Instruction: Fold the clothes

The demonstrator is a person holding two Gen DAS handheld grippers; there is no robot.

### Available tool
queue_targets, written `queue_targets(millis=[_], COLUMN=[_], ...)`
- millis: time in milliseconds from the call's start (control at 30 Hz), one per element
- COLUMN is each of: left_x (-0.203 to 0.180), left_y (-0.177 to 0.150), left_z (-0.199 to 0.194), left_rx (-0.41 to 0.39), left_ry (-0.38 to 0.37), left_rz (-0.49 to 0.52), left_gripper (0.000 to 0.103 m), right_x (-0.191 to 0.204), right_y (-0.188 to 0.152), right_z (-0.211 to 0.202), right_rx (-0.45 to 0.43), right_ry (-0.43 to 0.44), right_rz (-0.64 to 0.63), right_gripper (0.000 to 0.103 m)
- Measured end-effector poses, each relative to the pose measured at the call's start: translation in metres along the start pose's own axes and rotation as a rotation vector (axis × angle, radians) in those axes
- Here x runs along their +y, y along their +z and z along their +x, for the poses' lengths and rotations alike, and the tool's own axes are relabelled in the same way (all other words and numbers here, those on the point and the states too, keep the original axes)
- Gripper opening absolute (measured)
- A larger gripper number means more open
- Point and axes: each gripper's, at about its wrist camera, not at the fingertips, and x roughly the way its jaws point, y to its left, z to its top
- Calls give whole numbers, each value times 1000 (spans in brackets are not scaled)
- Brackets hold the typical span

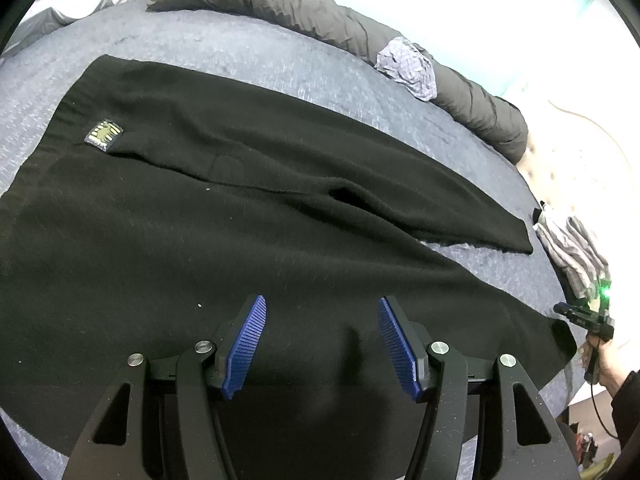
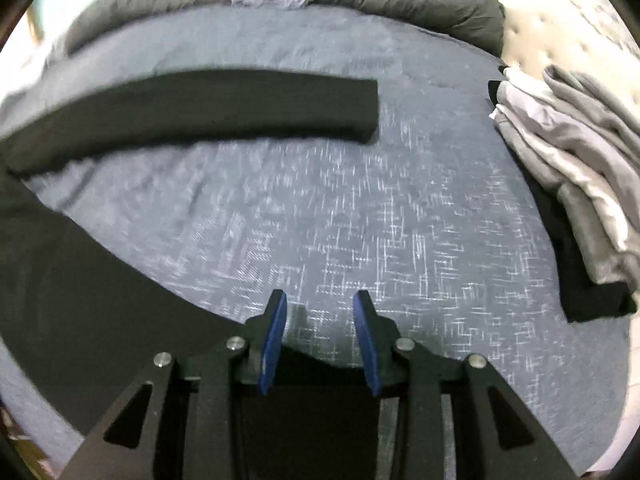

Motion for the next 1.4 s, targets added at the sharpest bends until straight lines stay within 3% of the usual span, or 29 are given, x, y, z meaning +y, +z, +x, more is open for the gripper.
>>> queue_targets(millis=[200,333,767,800,867,933,1133,1167,1233,1300,1367,1400], left_x=[-10,-16,-25,-24,-21,-18,-7,-6,-4,-3,-2,-1], left_y=[10,9,-3,-4,-6,-8,-12,-12,-12,-11,-11,-11], left_z=[-20,-32,-22,-19,-16,-12,-8,-8,-7,-8,-8,-7], left_rx=[-34,-44,-24,-22,-17,-11,-5,-4,-4,-7,-10,-9], left_ry=[-23,-21,-17,-15,-16,-18,-17,-15,-13,-6,-3,-1], left_rz=[-13,-10,-9,-8,-12,-18,-25,-25,-25,-24,-23,-21], left_gripper=[63,63,63,63,63,63,63,63,63,63,63,63], right_x=[8,37,146,148,144,138,118,114,119,141,171,185], right_y=[-12,-14,12,13,16,18,28,32,43,51,59,64], right_z=[-20,-20,28,31,32,32,29,24,18,15,18,20], right_rx=[-20,-4,102,110,107,101,68,47,31,24,36,40], right_ry=[109,215,286,293,285,271,242,264,400,420,454,467], right_rz=[-44,-125,-392,-400,-397,-389,-338,-305,-254,-303,-356,-378], right_gripper=[35,35,35,32,14,4,0,1,2,10,39,42])
